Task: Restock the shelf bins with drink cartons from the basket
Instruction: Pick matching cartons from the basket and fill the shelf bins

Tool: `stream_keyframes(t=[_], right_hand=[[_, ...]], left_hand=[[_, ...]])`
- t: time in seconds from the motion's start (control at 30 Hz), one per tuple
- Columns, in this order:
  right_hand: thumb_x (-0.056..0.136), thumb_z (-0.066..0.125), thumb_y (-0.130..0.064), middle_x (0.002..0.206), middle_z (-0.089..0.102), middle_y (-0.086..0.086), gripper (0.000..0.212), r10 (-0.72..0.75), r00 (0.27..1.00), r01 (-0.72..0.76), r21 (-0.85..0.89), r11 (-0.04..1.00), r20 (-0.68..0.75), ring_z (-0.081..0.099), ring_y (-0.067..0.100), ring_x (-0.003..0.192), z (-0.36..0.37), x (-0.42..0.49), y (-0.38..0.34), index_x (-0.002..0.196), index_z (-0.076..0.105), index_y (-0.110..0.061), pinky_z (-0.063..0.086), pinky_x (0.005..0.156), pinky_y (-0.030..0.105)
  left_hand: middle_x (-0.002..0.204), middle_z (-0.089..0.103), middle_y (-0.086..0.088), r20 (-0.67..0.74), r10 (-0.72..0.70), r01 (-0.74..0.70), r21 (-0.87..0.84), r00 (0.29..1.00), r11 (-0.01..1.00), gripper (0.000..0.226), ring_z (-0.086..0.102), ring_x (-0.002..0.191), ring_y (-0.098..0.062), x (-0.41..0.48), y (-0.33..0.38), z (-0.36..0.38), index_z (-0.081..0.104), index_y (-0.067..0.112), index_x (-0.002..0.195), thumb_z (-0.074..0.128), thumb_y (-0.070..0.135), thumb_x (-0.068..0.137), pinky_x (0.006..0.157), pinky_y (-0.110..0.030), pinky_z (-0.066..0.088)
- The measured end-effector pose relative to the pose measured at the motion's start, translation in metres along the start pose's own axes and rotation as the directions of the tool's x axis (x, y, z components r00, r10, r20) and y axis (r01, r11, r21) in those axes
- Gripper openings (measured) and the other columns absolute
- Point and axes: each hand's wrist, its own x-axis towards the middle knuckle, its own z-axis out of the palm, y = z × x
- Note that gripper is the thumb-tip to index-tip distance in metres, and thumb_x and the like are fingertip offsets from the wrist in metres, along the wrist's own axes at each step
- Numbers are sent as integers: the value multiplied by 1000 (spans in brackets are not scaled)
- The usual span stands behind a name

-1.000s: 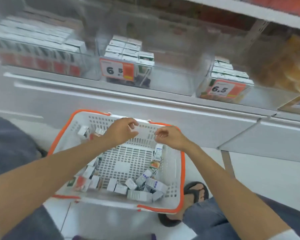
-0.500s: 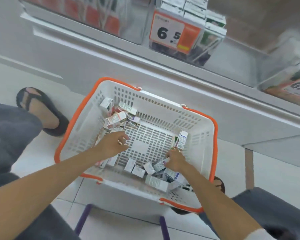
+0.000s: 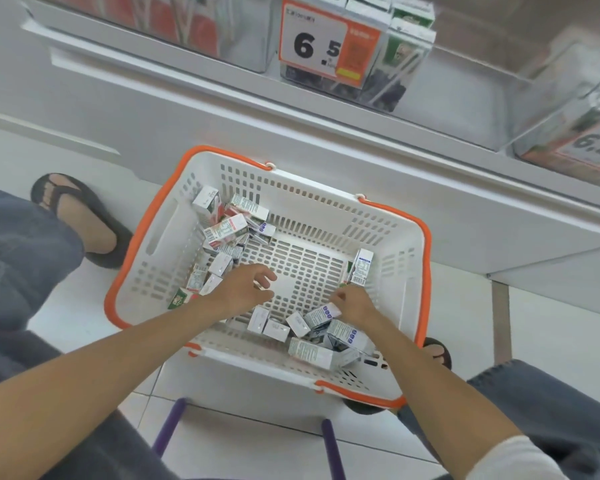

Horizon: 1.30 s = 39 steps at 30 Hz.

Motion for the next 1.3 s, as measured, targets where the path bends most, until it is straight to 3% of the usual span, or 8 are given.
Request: stream_keyframes(t=[0.07,0.2,0.4,0.67,0.77,0.87,1.07,1.3], right_hand=[[95,61,-11,79,65,12,18,-10,1000,9,78,997,13,59,25,70,-5,2,-3,96,72,3,51,89,48],[85,73,-33,151,33,14,71,40,961,50,-314,948,272,27,31,142,-1,7,-4,145,42,-11,26,115,40],[87,62,-55,123,57,8,56,-122,976,197,-494,847,180,48,27,119,-11,14,0,121,61,-12,41,100,41],[83,61,-61,126,59,9,64,-421,889,449,-162,879,182,53,25,115,-51,-3,-61,122,61,-10,43,100,40],[77,66,-65,152,38,1,88,-297,922,300,26,954,247,40,19,137,-61,-12,-48,147,34,-22,36,110,36],[78,71,-58,162,19,3,104,-31,920,146,-269,952,390,26,25,146,-49,-15,-11,155,11,-20,27,118,40],[79,69,2,133,52,11,74,-66,952,99,-94,991,300,57,20,105,-38,-20,9,143,38,-19,51,79,28],[80,72,-5,106,70,-4,59,-376,918,335,266,904,122,49,7,48,-125,-43,-88,125,43,-30,44,50,22]], left_hand=[[103,62,1,13,-1,1,-12,1000,1000,25,62,92,-15,0,3,4,63,21,111,70,20,87,89,-36,52],[104,62,-2,30,-11,12,-28,999,1000,24,62,90,-15,1,0,6,63,21,111,70,19,88,88,-34,52],[108,62,-3,9,-38,38,-9,999,999,27,62,95,-18,6,-3,1,61,20,113,69,20,88,88,-35,53],[134,52,6,183,64,-70,27,981,997,63,51,122,-17,16,24,16,49,26,135,79,29,79,103,-41,43],[108,66,-3,172,-34,59,-142,985,988,37,68,94,-24,19,17,17,58,19,116,74,14,83,80,-41,59],[113,59,1,162,-102,135,-207,982,969,43,66,87,-15,18,6,16,49,14,123,71,12,86,71,-29,59],[100,44,10,127,-151,188,-366,980,911,34,60,87,-10,22,5,11,44,16,114,66,9,90,66,-24,59],[136,40,-6,53,-80,96,-576,995,812,57,60,107,-23,23,53,-18,31,22,142,57,5,94,87,-40,55]])
